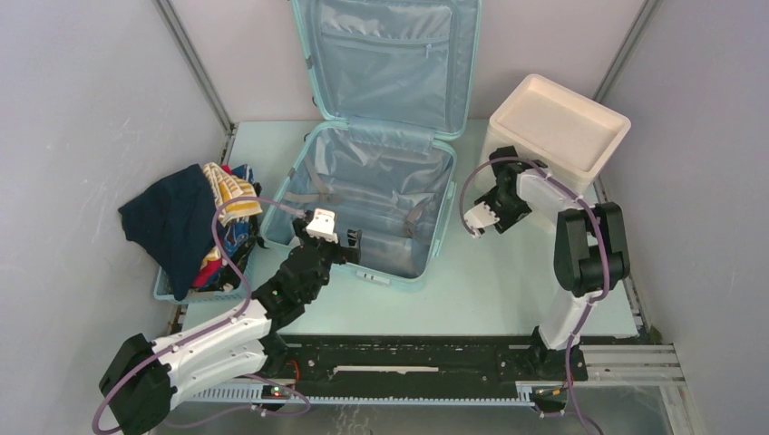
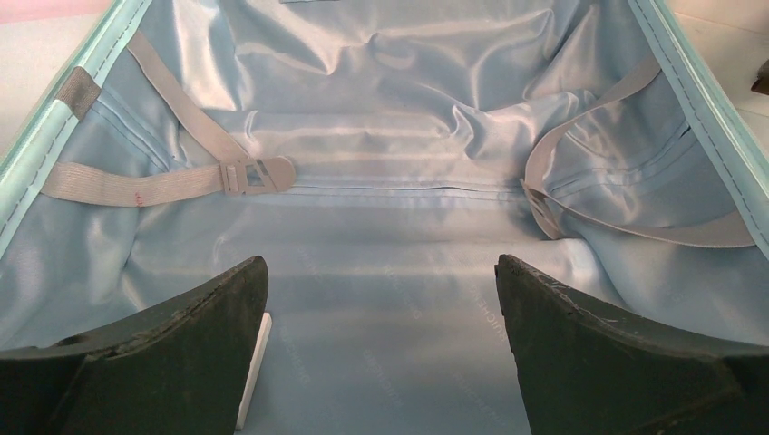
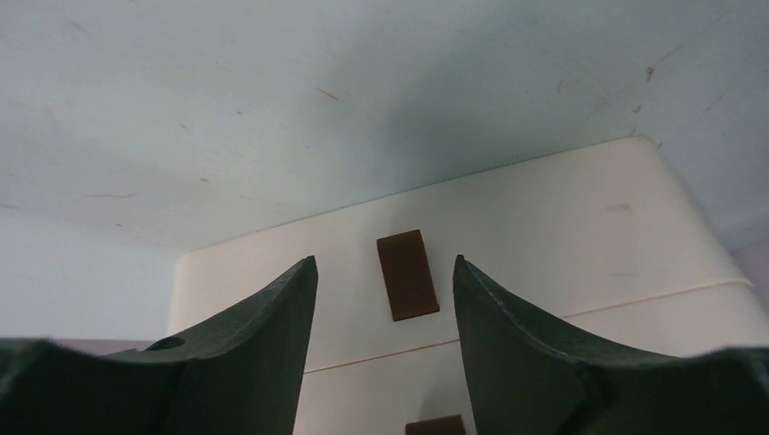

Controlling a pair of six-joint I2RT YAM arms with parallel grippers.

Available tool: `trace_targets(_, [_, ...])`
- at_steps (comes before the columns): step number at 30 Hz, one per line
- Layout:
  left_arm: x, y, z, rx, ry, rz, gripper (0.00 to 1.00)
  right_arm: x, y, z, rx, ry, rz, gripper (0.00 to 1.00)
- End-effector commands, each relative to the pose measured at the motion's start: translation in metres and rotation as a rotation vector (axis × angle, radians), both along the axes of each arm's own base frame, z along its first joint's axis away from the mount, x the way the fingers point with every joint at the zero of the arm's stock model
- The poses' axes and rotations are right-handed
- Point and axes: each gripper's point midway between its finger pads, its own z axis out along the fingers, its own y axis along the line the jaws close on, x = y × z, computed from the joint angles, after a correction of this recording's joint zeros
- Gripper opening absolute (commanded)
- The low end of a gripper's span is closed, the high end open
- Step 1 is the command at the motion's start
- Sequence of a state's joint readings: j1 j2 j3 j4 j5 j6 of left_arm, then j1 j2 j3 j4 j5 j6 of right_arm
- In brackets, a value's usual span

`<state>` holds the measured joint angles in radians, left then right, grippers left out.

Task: Open, take out, and arrange the luggage
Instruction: Open the drawer in the storage box.

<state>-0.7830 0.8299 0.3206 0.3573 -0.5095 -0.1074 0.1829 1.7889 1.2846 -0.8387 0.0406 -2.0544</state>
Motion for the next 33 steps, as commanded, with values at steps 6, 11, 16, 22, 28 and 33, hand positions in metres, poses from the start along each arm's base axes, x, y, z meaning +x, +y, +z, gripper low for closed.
trace_targets(6, [0.000,0.000,0.007,-0.045,-0.030,0.002,1.00,0.044,-0.020,0.002,-0.223,-0.111,0.084,0.56])
trace_targets(11, [0.000,0.000,0.008,-0.047,-0.032,0.002,1.00,0.047,-0.025,-0.001,-0.258,-0.116,0.073,0.47])
trace_targets(16, [0.000,0.000,0.006,-0.045,-0.029,0.002,1.00,0.044,-0.029,-0.001,-0.284,-0.104,0.054,0.26])
trace_targets(22, [0.001,0.000,0.007,-0.044,-0.029,0.002,1.00,0.034,-0.023,-0.001,-0.275,-0.083,0.030,0.07])
trace_targets(28, [0.001,0.000,0.007,-0.046,-0.029,0.002,1.00,0.023,-0.004,0.006,-0.226,-0.084,0.046,0.00])
trace_targets(33, [0.000,0.000,0.007,-0.046,-0.030,0.002,1.00,0.004,0.012,0.006,-0.194,-0.051,0.062,0.00])
